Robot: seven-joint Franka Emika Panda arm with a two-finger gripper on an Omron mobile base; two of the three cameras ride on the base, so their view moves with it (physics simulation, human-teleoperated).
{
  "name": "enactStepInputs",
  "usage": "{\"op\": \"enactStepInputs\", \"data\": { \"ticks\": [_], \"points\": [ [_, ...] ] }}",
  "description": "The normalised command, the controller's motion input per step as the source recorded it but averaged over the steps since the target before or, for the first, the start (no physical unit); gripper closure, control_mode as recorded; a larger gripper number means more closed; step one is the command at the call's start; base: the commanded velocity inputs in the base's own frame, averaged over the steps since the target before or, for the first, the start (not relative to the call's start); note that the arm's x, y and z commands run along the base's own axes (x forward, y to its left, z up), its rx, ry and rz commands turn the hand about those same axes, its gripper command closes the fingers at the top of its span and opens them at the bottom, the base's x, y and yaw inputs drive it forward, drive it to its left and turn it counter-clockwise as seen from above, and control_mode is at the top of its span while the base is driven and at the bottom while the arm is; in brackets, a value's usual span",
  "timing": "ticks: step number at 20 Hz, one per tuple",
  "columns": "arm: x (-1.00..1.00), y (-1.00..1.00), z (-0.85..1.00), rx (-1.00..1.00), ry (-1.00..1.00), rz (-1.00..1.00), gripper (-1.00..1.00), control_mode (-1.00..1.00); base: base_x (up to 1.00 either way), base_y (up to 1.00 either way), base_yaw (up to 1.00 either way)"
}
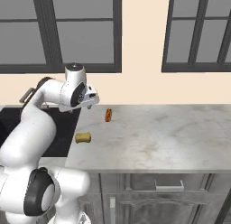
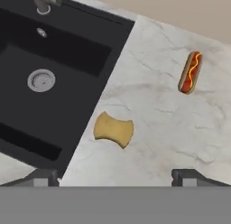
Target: Open the cabinet. Pick the sponge and place it next to the sink. Then close the cabinet.
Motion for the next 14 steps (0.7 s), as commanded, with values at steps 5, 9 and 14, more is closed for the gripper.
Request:
{"op": "enactStepInputs", "data": {
  "ticks": [5,9,14],
  "points": [
    [-0.88,0.00,0.89,0.03,0.01,-0.43,-1.00,-1.00,0.00,0.00,0.00],
    [-0.82,0.00,0.95,0.03,-0.01,-0.36,-1.00,-1.00,0.00,0.00,0.00],
    [-0.95,-0.01,0.80,0.08,-0.15,-0.32,-1.00,-1.00,0.00,0.00,0.00]
  ]
}}
